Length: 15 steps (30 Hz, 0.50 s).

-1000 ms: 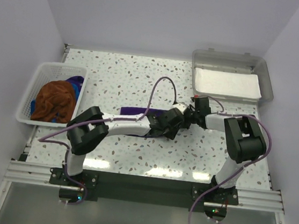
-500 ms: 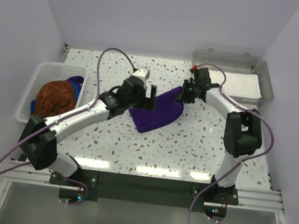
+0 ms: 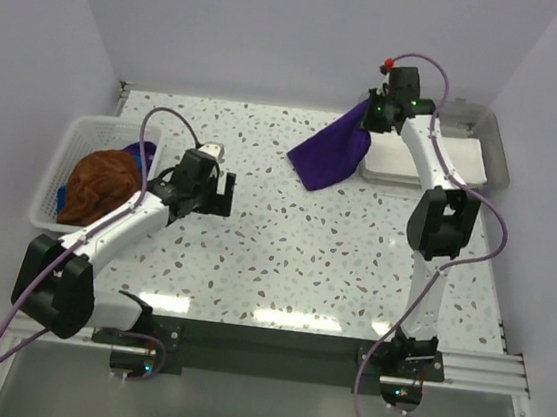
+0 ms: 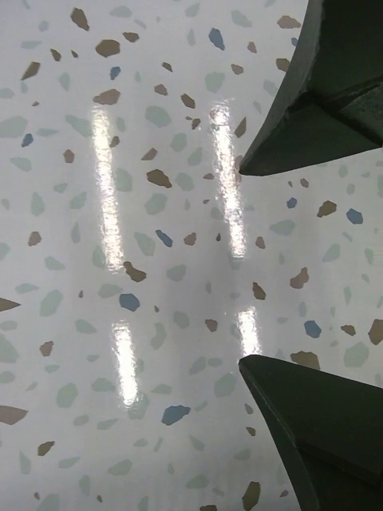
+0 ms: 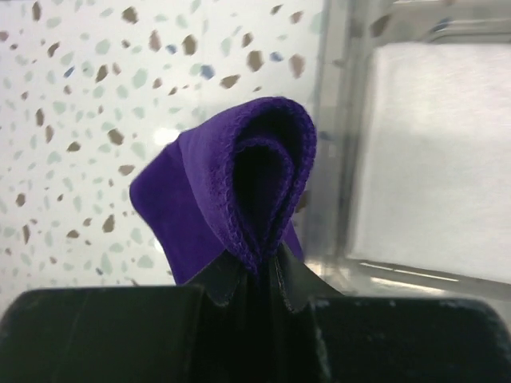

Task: Fold and stack the towels
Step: Neatly place the folded towel into the bin

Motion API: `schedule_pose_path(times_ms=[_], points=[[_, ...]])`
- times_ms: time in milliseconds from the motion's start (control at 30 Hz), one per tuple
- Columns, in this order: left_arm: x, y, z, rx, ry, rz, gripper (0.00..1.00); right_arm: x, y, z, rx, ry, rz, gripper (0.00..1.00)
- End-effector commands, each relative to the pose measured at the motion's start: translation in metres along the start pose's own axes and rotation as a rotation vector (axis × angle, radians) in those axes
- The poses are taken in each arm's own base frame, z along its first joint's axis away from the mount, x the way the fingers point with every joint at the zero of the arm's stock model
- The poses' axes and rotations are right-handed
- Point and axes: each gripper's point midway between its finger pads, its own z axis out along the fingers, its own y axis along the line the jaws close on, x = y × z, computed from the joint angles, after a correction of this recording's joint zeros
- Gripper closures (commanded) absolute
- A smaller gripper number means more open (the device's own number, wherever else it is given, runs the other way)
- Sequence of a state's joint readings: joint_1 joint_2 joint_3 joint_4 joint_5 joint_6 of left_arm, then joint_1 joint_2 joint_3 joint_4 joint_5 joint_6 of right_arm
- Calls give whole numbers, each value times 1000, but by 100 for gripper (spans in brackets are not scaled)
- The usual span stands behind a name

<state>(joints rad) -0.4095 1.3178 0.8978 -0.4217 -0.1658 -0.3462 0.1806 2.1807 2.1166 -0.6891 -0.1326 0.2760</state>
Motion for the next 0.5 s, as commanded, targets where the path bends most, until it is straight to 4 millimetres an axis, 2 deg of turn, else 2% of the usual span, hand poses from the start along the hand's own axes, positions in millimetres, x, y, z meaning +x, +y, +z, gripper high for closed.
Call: schedule_pose_path(times_ms=[0, 33, 133, 233, 267, 467], points=[[3, 6, -10, 11, -15, 45, 0, -26, -49, -24, 107, -32, -42, 100], [3, 9, -10, -4, -24, 51, 0, -35, -65, -27, 131, -56, -47, 100], [8, 17, -6, -41, -31, 53, 0, -44, -92, -32, 154, -78, -53, 100], [17, 18, 3, -46, -16, 43, 0, -50, -107, -30, 163, -87, -105, 100], [22, 19, 7, -53, 4, 42, 0, -56, -128, -34, 194, -102, -111, 100], [27, 27, 12, -95, 19, 54, 0, -59, -174, -29, 254, -100, -191, 100]])
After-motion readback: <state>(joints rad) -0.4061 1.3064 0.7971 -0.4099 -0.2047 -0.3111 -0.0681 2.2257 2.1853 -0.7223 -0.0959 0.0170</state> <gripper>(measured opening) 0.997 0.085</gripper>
